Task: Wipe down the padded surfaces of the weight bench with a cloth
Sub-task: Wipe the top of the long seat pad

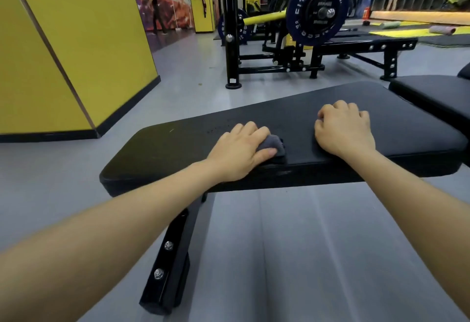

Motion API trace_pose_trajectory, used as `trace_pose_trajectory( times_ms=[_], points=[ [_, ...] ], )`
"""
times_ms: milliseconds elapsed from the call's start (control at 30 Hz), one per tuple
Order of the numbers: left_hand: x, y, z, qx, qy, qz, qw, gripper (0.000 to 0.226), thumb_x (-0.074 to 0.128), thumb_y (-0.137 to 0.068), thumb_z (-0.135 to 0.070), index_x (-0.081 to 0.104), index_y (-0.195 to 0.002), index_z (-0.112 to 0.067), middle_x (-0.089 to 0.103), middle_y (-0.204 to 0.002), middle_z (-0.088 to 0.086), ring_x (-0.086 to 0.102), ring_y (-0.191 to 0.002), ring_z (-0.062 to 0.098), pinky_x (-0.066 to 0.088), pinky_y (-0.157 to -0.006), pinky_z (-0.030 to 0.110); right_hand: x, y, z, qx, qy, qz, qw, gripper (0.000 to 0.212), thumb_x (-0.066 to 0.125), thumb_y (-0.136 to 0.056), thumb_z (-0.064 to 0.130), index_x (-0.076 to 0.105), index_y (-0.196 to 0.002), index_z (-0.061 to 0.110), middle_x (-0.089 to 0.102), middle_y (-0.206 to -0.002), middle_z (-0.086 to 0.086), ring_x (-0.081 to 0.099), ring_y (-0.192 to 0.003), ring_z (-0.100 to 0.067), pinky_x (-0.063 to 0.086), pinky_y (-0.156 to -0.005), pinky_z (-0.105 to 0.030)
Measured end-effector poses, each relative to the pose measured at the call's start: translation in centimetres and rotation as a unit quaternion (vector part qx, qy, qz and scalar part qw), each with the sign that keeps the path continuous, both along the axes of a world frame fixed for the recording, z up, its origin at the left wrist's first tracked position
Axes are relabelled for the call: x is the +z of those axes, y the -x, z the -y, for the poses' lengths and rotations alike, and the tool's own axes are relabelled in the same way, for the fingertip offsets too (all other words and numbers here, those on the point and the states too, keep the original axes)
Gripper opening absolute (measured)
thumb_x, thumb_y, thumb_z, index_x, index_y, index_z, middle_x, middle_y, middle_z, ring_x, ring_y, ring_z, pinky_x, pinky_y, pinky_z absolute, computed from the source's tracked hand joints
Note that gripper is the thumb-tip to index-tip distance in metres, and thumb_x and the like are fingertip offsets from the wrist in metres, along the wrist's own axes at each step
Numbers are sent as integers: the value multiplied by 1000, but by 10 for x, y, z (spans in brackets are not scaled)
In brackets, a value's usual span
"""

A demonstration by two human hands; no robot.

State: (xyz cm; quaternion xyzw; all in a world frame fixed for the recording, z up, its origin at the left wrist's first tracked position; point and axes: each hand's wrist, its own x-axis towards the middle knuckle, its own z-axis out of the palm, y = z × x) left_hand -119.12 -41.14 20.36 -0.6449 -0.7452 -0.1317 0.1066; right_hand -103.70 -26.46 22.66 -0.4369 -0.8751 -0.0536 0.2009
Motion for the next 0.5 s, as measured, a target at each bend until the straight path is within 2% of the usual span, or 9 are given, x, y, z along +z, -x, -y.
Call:
trace_pose_trajectory(
  times_ms=[67,133,233,400,500],
  points=[
    [-4,35,27,21,24,15,999,35,38,-94,-49,46,-113,-20,39,-100,-3,42,-98,24,38,-81,38,0,0,1,3,-1,1,1000,31,36,-96,23,54,-116,8,50,-121,-15,41,-113,-33,30,-95,-43],
    [-8,60,46,90,50,27,994,34,39,-93,-48,46,-111,-19,40,-100,-2,43,-101,27,38,-85,40,-2,-1,0,6,-2,0,1000,31,35,-96,23,53,-116,8,50,-121,-15,41,-113,-33,30,-95,-43],
    [-7,59,39,162,64,13,985,35,37,-93,-50,43,-108,-19,44,-107,5,42,-106,30,38,-85,41,-3,0,-1,4,-9,6,1000,32,34,-96,25,53,-116,8,50,-120,-14,41,-113,-32,30,-95,-43],
    [3,-2,-29,97,34,15,995,36,37,-94,-51,44,-109,-19,44,-111,6,39,-108,28,29,-78,38,-3,2,1,-4,-15,13,1000,32,32,-97,26,52,-116,9,49,-121,-13,40,-113,-32,29,-95,-43],
    [8,-8,-41,58,15,35,998,37,38,-93,-51,45,-112,-20,43,-111,4,40,-108,27,28,-79,37,-2,2,0,-6,-18,21,1000,32,34,-97,26,52,-117,10,49,-121,-13,40,-113,-31,29,-94,-43]
  ],
)
